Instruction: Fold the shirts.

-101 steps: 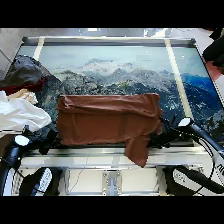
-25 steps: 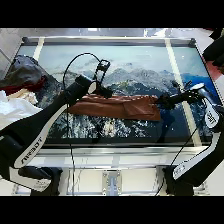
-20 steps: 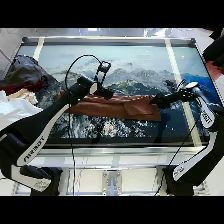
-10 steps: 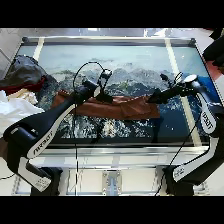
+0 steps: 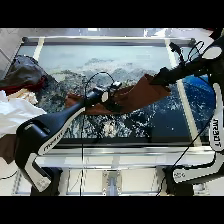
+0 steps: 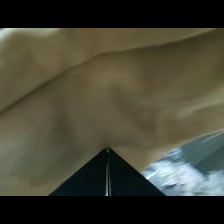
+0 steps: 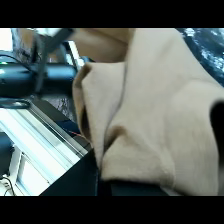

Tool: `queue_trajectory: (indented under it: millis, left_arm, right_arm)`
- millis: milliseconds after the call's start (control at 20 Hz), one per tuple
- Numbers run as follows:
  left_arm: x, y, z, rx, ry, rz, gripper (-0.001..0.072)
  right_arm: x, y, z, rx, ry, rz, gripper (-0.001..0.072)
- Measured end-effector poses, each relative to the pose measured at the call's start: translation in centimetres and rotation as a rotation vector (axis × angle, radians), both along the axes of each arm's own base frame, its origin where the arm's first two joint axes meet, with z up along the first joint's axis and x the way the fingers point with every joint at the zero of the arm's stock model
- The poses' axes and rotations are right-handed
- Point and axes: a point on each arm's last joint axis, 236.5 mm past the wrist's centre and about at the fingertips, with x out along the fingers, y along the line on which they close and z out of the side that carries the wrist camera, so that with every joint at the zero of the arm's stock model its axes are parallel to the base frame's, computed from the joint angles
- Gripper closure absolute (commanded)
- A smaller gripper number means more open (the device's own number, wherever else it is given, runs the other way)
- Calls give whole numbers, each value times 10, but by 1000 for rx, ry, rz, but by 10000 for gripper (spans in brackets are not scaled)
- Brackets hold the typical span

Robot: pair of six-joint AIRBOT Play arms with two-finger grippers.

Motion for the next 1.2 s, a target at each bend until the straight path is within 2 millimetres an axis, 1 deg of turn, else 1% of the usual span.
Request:
queue_trajectory:
  millis: [100, 150, 200, 250, 300, 350, 400, 500, 550, 600, 650, 700, 750, 800, 850, 950, 1000, 1050, 1100, 1150, 1200]
  left_arm:
    - [6, -6, 30, -51, -46, 3, 697]
    - [10, -2, 49, -66, -71, 7, 697]
    - [14, 7, 70, -67, -105, 7, 697]
    - [19, 21, 94, -54, -151, 9, 697]
    - [23, 41, 115, -20, -195, 12, 697]
    - [29, 68, 140, 28, -250, 25, 697]
    - [33, 96, 164, 75, -304, 50, 697]
    - [39, 160, 216, 163, -411, 133, 697]
    - [38, 192, 243, 192, -463, 186, 697]
    - [35, 219, 266, 210, -508, 238, 697]
    - [29, 245, 289, 224, -550, 291, 697]
    - [23, 267, 308, 232, -586, 338, 697]
    - [15, 288, 325, 239, -619, 385, 697]
    - [7, 304, 339, 243, -646, 424, 697]
    - [-2, 320, 350, 250, -663, 460, 697]
    - [-17, 342, 364, 263, -681, 517, 697]
    - [-23, 351, 366, 271, -677, 537, 697]
    - [-28, 356, 368, 276, -673, 551, 697]
    - [-33, 361, 368, 284, -665, 564, 697]
    - [-37, 364, 367, 291, -655, 572, 696]
    - [-40, 367, 366, 295, -645, 579, 697]
  right_arm:
    - [-4, 22, 10, -14, -21, 31, 698]
    - [-4, 35, 13, -19, -37, 43, 699]
    - [-5, 48, 17, -18, -53, 52, 699]
    - [-4, 62, 20, -13, -73, 58, 699]
    - [-2, 78, 23, -5, -98, 61, 700]
    - [1, 93, 25, 5, -121, 61, 700]
    - [3, 111, 27, 18, -145, 59, 700]
    - [8, 149, 26, 49, -179, 55, 700]
    - [8, 170, 22, 65, -186, 58, 700]
    - [8, 193, 17, 84, -190, 58, 699]
    - [9, 217, 9, 103, -191, 55, 698]
    - [7, 240, 0, 122, -191, 55, 697]
    - [4, 267, -6, 155, -192, 53, 592]
    - [3, 290, -10, 187, -202, 39, 336]
    - [1, 314, -13, 222, -213, 24, 153]
    - [-4, 349, -7, 288, -247, -7, 155]
    - [-5, 360, -3, 308, -267, -16, 156]
    - [-5, 366, 2, 318, -292, -18, 157]
    - [-2, 367, 8, 312, -323, -14, 158]
    - [3, 363, 10, 290, -348, -2, 159]
    - [8, 353, 9, 248, -367, 20, 159]
